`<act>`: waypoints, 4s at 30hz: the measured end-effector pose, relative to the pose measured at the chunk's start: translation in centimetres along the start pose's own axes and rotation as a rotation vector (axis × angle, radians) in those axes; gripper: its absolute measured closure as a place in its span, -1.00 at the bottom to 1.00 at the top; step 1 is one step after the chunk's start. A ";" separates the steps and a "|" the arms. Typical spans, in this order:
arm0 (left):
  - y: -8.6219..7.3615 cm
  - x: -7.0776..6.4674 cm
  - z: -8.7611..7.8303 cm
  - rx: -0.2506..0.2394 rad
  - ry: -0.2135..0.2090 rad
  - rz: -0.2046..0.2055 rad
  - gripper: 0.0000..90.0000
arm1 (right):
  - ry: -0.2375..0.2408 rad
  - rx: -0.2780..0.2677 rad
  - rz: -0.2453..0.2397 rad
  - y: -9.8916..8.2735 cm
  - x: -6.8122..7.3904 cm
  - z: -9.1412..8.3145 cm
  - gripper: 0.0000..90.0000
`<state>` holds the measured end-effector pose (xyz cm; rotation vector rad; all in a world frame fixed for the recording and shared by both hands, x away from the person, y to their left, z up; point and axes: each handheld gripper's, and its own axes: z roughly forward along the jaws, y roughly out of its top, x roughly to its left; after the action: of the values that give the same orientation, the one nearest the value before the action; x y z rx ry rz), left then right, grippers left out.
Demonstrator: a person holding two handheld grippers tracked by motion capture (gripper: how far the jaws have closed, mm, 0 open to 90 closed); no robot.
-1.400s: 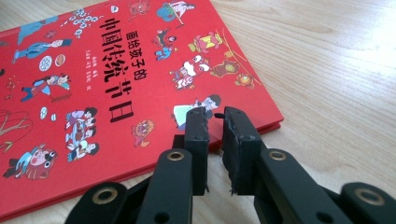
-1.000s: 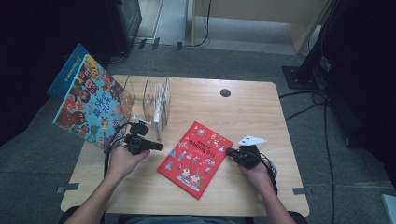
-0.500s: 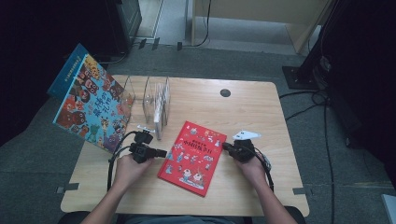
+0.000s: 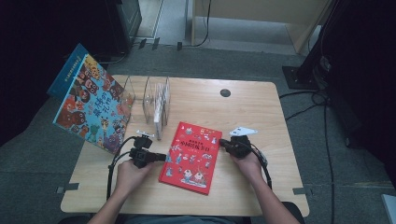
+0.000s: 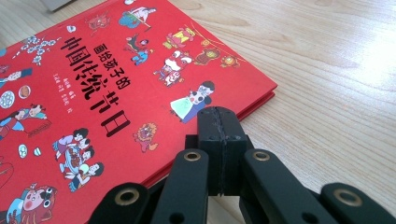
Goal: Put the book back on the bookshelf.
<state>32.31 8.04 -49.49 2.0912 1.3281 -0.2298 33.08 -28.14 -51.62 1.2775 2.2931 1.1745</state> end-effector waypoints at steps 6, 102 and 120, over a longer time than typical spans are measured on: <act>-0.2 -0.2 0.1 -0.003 -0.009 -0.009 0.98 | -0.001 0.016 -0.005 -0.1 0.0 -0.1 1.00; 1.5 -5.6 4.9 -0.011 0.014 0.035 1.00 | 0.010 0.277 0.442 2.9 -1.7 -5.0 0.61; 1.4 -6.3 5.5 -0.004 -0.012 0.058 0.97 | 0.133 0.335 0.294 10.9 1.9 -8.0 0.60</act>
<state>31.50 -0.36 -50.24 2.1183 1.2576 -0.2138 33.88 -27.70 -37.96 1.7553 2.5434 1.0131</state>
